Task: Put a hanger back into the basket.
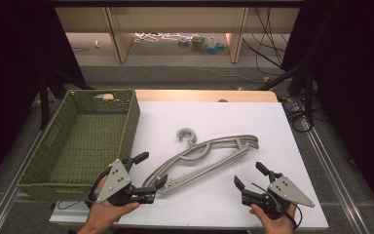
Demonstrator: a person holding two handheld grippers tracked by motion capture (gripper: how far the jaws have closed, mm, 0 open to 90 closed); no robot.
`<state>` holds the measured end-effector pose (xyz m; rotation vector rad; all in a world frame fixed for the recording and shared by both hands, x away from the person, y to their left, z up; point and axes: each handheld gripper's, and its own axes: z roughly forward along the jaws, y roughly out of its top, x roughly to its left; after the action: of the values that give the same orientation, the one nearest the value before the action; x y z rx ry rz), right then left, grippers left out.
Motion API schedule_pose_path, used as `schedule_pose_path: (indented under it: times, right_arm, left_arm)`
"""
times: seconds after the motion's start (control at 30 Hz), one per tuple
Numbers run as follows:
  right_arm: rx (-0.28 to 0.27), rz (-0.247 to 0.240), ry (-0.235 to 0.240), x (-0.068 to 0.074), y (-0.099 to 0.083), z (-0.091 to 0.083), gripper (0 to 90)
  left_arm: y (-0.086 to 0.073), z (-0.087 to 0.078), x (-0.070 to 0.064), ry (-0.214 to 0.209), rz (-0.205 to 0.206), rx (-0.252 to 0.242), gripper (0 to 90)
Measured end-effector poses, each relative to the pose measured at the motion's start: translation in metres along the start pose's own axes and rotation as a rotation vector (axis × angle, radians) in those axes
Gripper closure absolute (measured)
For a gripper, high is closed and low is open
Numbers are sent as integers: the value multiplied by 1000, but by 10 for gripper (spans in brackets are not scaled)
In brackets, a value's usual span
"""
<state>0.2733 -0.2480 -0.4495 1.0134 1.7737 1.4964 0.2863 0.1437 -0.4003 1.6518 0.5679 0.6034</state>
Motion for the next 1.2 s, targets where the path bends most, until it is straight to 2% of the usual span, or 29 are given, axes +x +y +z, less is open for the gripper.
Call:
schedule_pose_path:
  times: [0.1,0.23,0.27,0.3,0.37,0.4,0.43,0.5,0.53,0.63,0.67,0.7,0.73,0.77,0.83,0.9,0.97,1.0,1.03,1.07,1.1,1.2]
  right_arm:
    - [-13,-4,-9,0,0,0,159]
    - [6,-3,-7,0,0,0,158]
    - [6,-3,-7,0,0,0,158]
    - [3,-4,-9,0,0,0,159]
    - [-7,-5,-6,0,0,1,159]
    - [-11,-1,4,-1,0,1,159]
    - [-10,-1,4,-1,0,1,159]
    - [-10,-1,6,-1,0,1,159]
    - [-8,4,17,-1,0,1,159]
    - [-4,2,18,-2,0,0,159]
    - [2,0,6,-3,0,0,159]
    - [-7,0,6,-3,0,0,159]
    - [3,2,2,-4,0,-1,159]
    - [-9,2,6,-4,-1,0,159]
    - [-8,3,4,-4,-1,0,159]
    - [-1,3,11,-4,-1,0,159]
    - [-12,-3,11,-4,-1,1,159]
    - [5,-4,13,-4,-1,0,159]
    - [-15,-4,20,-4,-1,2,159]
    - [-15,-4,21,-4,-1,2,159]
    - [-9,2,24,-3,-1,2,159]
    - [-4,0,22,-4,-1,2,159]
  left_arm:
    - [1,6,1,-1,6,26,162]
    - [7,27,3,-10,7,116,167]
    - [7,27,3,-10,7,116,166]
    - [10,37,6,6,2,161,166]
    - [13,49,9,8,-5,194,167]
    - [15,56,14,1,31,222,168]
    - [15,56,14,1,31,222,168]
    - [16,69,15,19,14,243,169]
    - [17,82,21,1,3,292,172]
    - [17,90,26,2,-2,314,179]
    - [17,95,28,-6,-5,328,180]
    - [15,103,31,5,-22,347,180]
    - [14,107,34,0,-4,369,182]
    - [13,111,34,5,-22,368,191]
    - [12,115,35,7,-19,386,191]
    - [7,128,39,-8,-16,430,200]
    - [5,134,40,-12,-19,443,205]
    - [3,138,41,-7,-18,452,207]
    - [0,146,43,-14,-21,486,219]
    - [-2,150,44,-19,-26,500,219]
    - [-3,154,47,-26,-5,514,222]
    - [-9,165,49,-31,-12,561,240]
